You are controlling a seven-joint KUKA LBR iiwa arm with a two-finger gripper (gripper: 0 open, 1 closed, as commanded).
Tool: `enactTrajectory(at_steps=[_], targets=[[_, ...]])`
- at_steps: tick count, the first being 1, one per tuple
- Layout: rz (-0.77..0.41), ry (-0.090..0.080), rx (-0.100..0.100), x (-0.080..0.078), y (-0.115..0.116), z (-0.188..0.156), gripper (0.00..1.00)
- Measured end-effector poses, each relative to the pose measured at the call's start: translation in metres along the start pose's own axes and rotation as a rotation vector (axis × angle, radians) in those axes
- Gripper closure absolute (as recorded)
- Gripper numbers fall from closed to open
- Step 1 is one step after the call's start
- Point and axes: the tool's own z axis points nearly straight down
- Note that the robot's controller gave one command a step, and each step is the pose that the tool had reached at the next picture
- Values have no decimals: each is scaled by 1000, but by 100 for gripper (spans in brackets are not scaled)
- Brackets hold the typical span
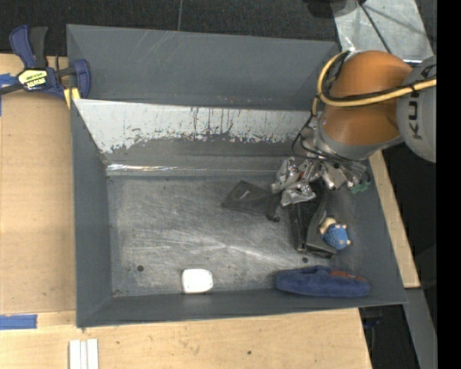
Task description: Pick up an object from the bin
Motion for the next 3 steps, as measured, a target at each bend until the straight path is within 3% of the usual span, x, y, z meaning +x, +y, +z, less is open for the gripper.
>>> enactTrajectory(at_steps=[1,2,3], targets=[[-15,-1,2,-5,-7,-56,100],[-543,7,-3,45,-15,-89,100],[-928,2,-6,-7,12,-61,100]])
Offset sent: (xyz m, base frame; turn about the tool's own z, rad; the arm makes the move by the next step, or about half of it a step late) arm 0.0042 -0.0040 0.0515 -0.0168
